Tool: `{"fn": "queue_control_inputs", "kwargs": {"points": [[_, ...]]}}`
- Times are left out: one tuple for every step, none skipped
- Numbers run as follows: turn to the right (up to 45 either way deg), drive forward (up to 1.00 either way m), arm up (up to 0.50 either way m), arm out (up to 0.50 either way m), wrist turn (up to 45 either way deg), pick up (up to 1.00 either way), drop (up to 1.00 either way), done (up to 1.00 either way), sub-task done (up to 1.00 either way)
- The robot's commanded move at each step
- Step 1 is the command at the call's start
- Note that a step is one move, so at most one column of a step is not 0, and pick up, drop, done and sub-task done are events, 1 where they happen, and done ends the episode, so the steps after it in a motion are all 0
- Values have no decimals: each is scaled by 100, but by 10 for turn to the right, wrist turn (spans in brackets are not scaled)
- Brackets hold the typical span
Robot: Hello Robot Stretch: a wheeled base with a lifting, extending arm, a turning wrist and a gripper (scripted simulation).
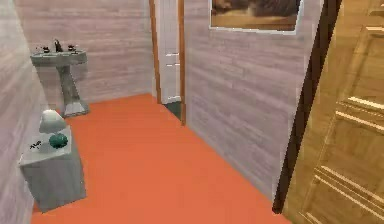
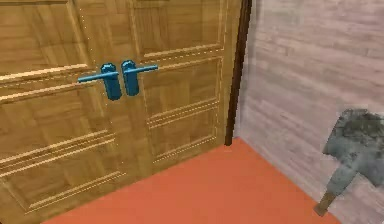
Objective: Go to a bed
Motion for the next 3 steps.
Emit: {"fn": "queue_control_inputs", "kwargs": {"points": [[-150, 0, 0, 0, 0, 0, 0, 0, 0], [0, 100, 0, 0, 0, 0, 0, 0, 0], [0, 100, 0, 0, 0, 0, 0, 0, 0]]}}
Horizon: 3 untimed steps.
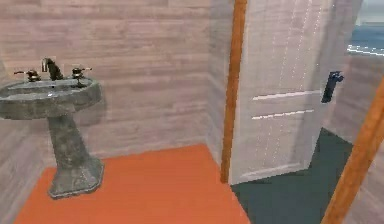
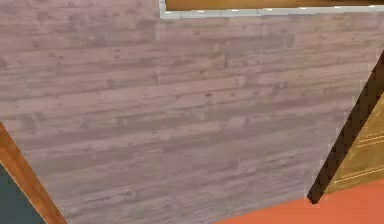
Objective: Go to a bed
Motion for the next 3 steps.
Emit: {"fn": "queue_control_inputs", "kwargs": {"points": [[-60, 0, 0, 0, 0, 0, 0, 0, 0], [0, 60, 0, 0, 0, 0, 0, 0, 0], [450, 0, 0, 0, 0, 0, 0, 0, 0]]}}
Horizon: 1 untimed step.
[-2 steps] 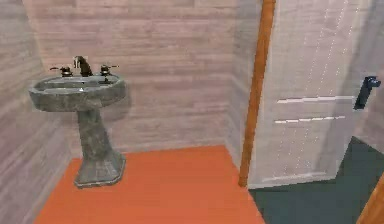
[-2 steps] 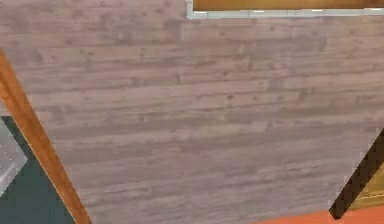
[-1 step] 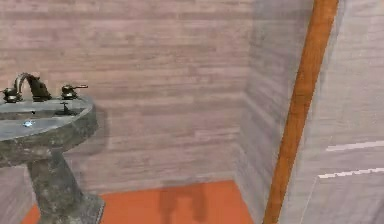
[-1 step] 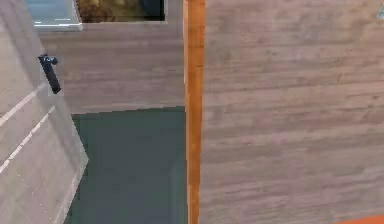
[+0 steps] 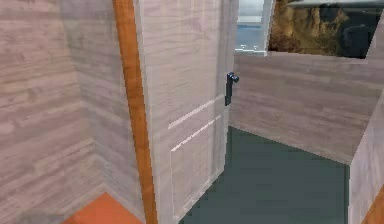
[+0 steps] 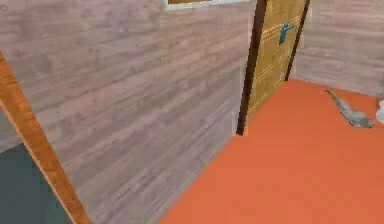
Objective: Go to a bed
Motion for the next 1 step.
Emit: {"fn": "queue_control_inputs", "kwargs": {"points": [[150, 0, 0, 0, 0, 0, 0, 0, 0]]}}
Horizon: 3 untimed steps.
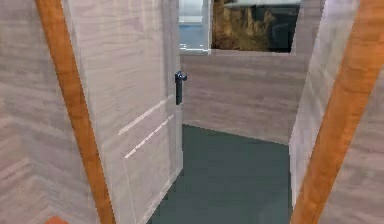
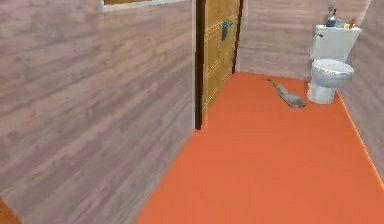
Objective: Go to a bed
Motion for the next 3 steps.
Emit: {"fn": "queue_control_inputs", "kwargs": {"points": [[0, 45, 0, 0, 0, 0, 0, 0, 0], [120, 0, 0, 0, 0, 0, 0, 0, 0], [0, 90, 0, 0, 0, 0, 0, 0, 0]]}}
